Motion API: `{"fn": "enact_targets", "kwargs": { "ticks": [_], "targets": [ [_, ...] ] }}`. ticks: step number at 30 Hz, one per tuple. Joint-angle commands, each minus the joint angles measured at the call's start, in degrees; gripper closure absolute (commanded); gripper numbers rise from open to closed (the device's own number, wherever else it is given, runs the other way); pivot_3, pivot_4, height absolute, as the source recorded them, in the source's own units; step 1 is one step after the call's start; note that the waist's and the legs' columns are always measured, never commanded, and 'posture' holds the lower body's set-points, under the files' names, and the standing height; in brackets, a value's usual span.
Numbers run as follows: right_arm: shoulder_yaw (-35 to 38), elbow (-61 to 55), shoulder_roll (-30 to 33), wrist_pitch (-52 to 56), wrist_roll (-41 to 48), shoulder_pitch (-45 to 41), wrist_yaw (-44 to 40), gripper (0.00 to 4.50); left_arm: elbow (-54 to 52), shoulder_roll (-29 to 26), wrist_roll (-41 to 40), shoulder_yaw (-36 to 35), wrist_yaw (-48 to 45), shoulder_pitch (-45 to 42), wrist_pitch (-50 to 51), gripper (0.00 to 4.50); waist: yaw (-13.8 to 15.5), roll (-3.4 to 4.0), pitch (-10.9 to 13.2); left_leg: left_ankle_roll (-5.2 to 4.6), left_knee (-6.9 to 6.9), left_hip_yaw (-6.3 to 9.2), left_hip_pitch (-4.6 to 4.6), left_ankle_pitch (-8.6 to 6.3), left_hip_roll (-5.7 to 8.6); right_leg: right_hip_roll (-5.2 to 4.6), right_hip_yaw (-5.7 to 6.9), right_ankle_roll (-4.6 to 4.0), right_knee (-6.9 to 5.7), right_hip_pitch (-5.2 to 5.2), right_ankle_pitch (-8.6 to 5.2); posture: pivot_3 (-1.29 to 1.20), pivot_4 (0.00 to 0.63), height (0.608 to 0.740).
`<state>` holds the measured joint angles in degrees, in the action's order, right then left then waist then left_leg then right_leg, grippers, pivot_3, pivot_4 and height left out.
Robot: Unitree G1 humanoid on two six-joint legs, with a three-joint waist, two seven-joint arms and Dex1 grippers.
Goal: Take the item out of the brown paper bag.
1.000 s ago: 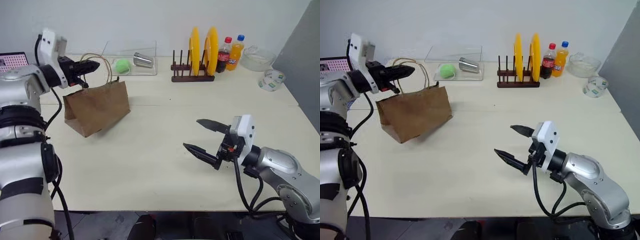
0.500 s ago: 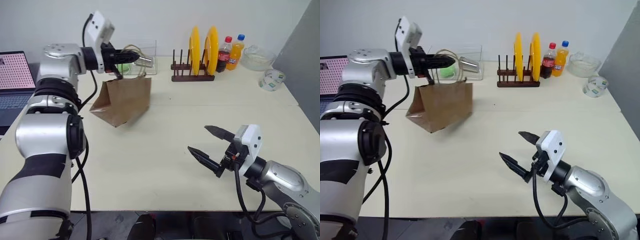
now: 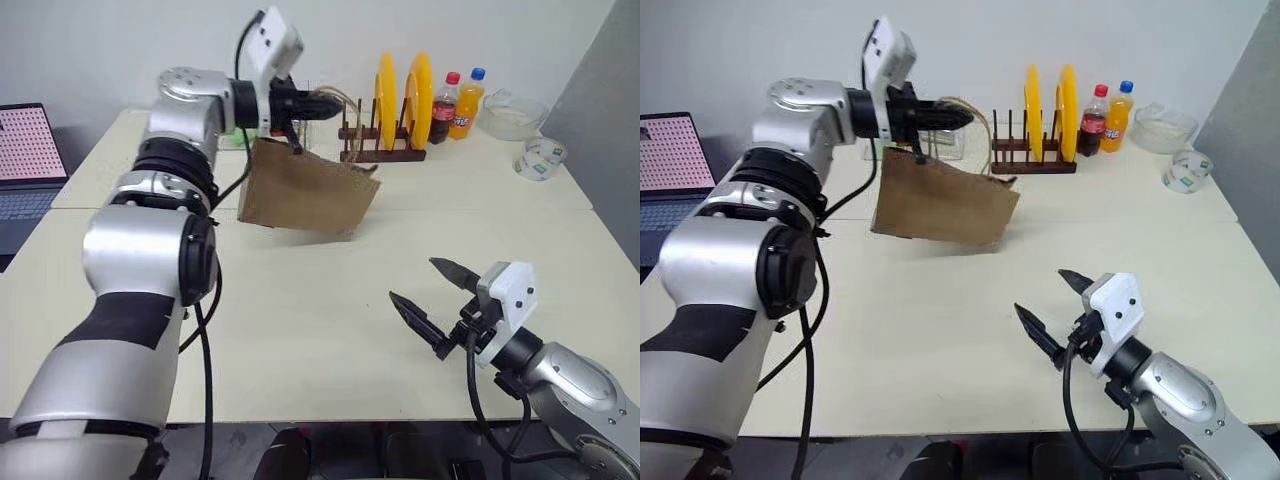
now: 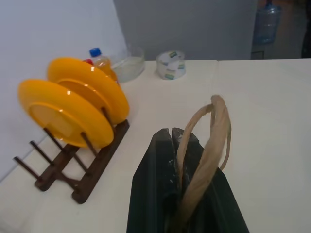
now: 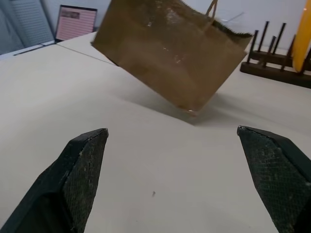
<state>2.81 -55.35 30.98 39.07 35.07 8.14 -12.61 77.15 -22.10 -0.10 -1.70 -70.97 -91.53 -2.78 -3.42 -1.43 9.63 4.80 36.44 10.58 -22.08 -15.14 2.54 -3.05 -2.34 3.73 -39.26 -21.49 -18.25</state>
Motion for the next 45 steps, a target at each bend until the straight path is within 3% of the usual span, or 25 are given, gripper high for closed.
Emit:
{"fn": "enact_targets", "kwargs": {
  "ticks": [1, 11, 20, 30, 45],
  "targets": [
    [0.1, -4.6, 0.2, -3.4, -0.4, 1.6, 2.0, 0.0, -1.1, 1.7, -0.3, -1.2, -0.3, -2.0, -2.1, 4.49, -0.1, 0.0, 0.0, 0.0, 0.0, 0.0, -0.01, 0.0, 0.0, 0.0, 0.0, 0.0, 0.0, 0.0, 0.0, 0.0, 0.15, 0.74],
    [-3.6, -4.6, 2.6, -9.1, -2.9, 6.6, 6.9, 0.0, -1.0, 6.2, 0.9, -0.9, -1.4, -2.4, -4.0, 4.49, -0.1, -0.02, 0.0, -0.02, 0.26, -0.03, -0.01, -0.01, 0.04, 0.0, -0.05, 0.02, -0.2, 0.01, -0.01, 0.0, 0.15, 0.74],
    [-5.8, -4.6, 3.6, -12.1, -6.0, 9.8, 9.9, 0.0, -0.3, 8.5, 5.5, 0.8, 4.7, 0.2, -8.4, 4.49, -0.1, -0.05, 0.0, -0.03, 0.4, -0.02, -0.01, -0.02, 0.05, 0.0, -0.06, 0.03, -0.32, 0.04, -0.01, 0.0, 0.15, 0.74],
    [-6.5, -4.6, 3.4, -11.2, -6.9, 8.7, 12.2, 0.0, 0.2, 7.6, 10.5, 2.0, 15.4, 0.8, -13.2, 4.49, 0.0, -0.07, 0.0, -0.03, 0.43, -0.02, 0.0, -0.02, 0.05, 0.0, -0.07, 0.03, -0.38, 0.04, -0.01, 0.0, 0.15, 0.74],
    [-5.8, -4.6, 1.5, -6.6, -7.7, 4.0, 12.6, 0.0, 0.2, 5.8, 10.7, 1.9, 15.0, 4.4, -12.4, 4.49, 0.0, -0.07, 0.0, -0.02, 0.46, -0.01, 0.02, -0.01, 0.06, 0.01, -0.07, 0.02, -0.49, 0.03, -0.01, 0.0, 0.15, 0.74]
  ]
}}
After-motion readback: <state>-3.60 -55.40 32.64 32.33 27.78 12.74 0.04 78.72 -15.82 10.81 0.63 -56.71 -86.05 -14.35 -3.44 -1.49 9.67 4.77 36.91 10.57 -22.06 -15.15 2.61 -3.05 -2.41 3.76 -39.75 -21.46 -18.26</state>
